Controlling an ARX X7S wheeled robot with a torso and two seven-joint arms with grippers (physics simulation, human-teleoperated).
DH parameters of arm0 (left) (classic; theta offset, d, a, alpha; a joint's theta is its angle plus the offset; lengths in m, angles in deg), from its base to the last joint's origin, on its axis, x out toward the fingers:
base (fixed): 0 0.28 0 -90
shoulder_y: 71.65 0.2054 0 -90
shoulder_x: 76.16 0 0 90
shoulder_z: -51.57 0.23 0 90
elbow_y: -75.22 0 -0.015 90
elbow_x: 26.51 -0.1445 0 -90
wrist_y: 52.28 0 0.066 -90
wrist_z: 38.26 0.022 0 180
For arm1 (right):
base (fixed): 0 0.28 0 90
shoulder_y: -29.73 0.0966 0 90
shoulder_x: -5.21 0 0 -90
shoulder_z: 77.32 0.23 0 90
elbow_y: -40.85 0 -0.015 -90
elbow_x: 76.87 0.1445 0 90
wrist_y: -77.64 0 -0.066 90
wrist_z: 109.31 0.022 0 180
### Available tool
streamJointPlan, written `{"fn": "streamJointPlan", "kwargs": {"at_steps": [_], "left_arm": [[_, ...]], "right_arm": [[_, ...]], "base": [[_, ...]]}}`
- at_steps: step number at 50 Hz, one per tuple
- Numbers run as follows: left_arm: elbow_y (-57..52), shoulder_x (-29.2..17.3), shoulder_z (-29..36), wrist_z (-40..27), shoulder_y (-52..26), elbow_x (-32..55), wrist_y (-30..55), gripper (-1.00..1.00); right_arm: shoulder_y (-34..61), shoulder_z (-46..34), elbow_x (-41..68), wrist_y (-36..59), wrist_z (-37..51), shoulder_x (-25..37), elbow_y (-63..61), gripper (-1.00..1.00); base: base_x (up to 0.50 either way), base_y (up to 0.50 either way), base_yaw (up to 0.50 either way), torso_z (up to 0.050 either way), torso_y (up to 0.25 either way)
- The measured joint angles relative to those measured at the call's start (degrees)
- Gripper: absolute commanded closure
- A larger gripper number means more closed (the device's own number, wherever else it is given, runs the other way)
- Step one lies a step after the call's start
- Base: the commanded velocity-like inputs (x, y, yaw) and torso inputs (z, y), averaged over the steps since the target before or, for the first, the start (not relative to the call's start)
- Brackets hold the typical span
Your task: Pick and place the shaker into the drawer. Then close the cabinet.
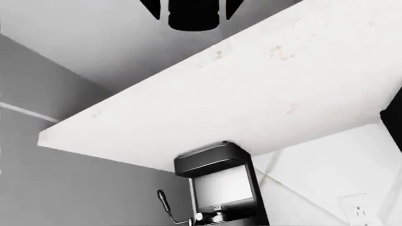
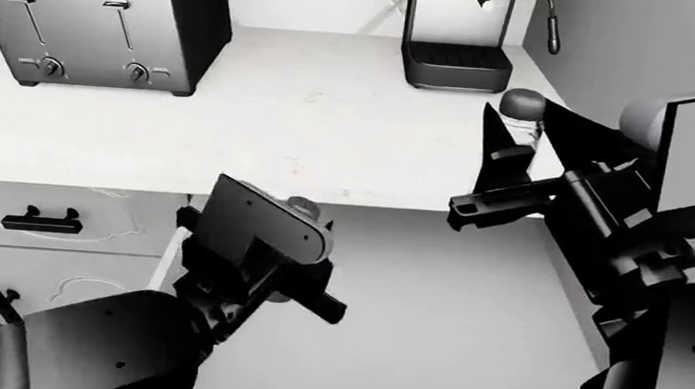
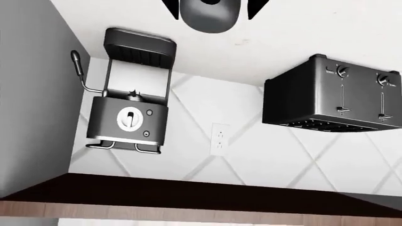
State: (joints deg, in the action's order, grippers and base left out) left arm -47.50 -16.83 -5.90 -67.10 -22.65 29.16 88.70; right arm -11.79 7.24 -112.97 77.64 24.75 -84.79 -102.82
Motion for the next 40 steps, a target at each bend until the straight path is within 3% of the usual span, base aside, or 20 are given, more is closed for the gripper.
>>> {"fn": "streamJointPlan", "kwargs": {"at_steps": [11, 23, 24, 32, 40], "left_arm": [[9.3, 0.5, 10.6, 6.7, 1.0, -8.9, -0.7, 1.00], [15.4, 1.7, 16.5, 9.4, 2.7, -14.2, -2.3, 1.00], [15.7, 1.7, 16.8, 9.4, 2.8, -14.5, -2.4, -1.00], [13.2, 0.8, 15.4, 8.0, 2.9, -13.2, -1.7, -1.00], [-0.1, -2.6, 6.9, 0.8, -0.4, -3.2, 2.4, -1.00]], "right_arm": [[0.8, 1.7, 4.3, 0.0, 2.6, 0.0, -2.2, 1.00], [0.6, 2.7, 7.7, 0.0, 4.6, 0.0, -4.5, 1.00], [0.6, 2.7, 7.9, 0.0, 4.8, 0.0, -4.7, 1.00], [0.1, 1.8, 4.6, 0.0, 1.6, 0.0, -4.9, 1.00], [0.4, -1.9, -18.2, 0.0, -21.1, 0.0, 0.5, 1.00]], "base": [[0.00, 0.00, 0.00, 0.000, 0.000], [0.00, 0.00, 0.00, 0.000, 0.001], [0.00, 0.00, 0.00, 0.000, 0.000], [0.00, 0.00, 0.00, 0.000, 0.000], [0.00, 0.00, 0.00, 0.000, 0.000]]}}
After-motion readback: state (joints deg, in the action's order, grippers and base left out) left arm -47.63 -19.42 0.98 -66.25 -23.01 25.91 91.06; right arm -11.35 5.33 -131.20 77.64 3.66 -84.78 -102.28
